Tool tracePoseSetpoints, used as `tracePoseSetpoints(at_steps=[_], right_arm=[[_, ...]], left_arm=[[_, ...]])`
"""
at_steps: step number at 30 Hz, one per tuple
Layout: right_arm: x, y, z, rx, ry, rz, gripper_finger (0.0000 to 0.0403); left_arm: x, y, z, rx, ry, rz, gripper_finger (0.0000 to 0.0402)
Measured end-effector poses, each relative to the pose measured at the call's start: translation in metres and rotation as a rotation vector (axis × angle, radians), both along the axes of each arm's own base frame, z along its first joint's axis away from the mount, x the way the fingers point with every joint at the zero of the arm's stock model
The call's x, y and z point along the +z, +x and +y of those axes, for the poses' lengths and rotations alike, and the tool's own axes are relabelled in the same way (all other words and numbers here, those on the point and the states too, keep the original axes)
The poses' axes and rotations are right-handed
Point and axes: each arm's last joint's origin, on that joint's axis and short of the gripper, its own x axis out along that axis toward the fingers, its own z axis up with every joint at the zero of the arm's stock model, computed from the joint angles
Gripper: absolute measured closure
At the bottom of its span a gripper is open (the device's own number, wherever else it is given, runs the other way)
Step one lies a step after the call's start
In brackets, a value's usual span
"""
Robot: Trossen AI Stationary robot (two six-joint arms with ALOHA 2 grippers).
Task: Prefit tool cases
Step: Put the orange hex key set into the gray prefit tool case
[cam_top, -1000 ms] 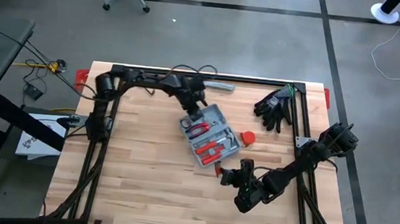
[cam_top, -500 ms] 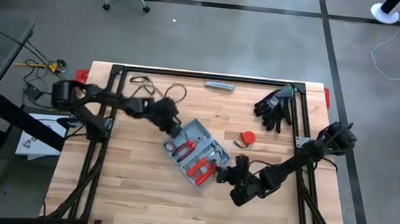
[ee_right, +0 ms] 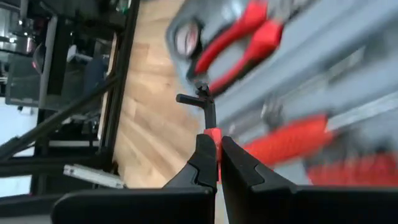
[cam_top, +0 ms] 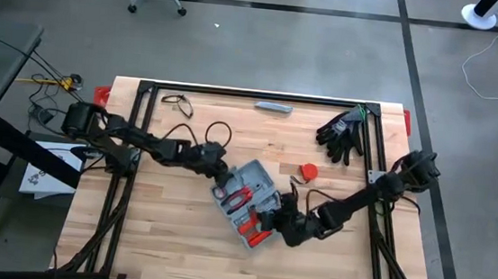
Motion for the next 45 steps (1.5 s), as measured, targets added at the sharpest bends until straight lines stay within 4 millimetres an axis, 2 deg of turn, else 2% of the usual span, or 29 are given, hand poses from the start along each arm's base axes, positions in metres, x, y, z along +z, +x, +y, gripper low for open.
tracePoseSetpoints(at_steps=[7,12,17,23,27,31,35,41,45], right_arm=[[-0.002,-0.005,0.007,-0.03,0.007,-0.007,0.0403],[-0.002,-0.006,0.008,-0.038,-0.004,-0.013,0.0403],[-0.001,-0.009,0.012,-0.044,-0.018,-0.02,0.0403],[-0.002,-0.016,0.017,-0.042,-0.029,-0.001,0.0403],[0.007,-0.022,0.019,-0.01,-0.051,0.004,0.0403],[0.016,-0.027,0.022,0.06,-0.078,0.011,0.0403],[0.019,-0.03,0.026,0.122,-0.09,0.017,0.0403],[0.019,-0.033,0.032,0.135,-0.102,0.008,0.0403],[0.02,-0.036,0.035,0.113,-0.106,-0.009,0.0403]], left_arm=[[-0.001,-0.002,0.017,-0.189,0.006,0.01,0.0365],[-0.01,-0.014,0.03,-0.218,0.009,0.142,0.0323],[-0.006,-0.024,0.039,-0.273,0.037,0.188,0.029],[0.007,-0.036,0.027,-0.407,0.042,0.199,0.0296],[0.023,-0.032,0.01,-0.443,0.107,0.098,0.0311],[0.037,-0.011,-0.008,-0.449,0.18,0.035,0.0331],[0.036,0.028,-0.008,-0.542,0.243,0.072,0.0384],[0.006,0.084,0.023,-0.617,0.265,0.373,0.0397],[0.009,0.112,0.044,-0.621,0.352,0.418,0.0401]])
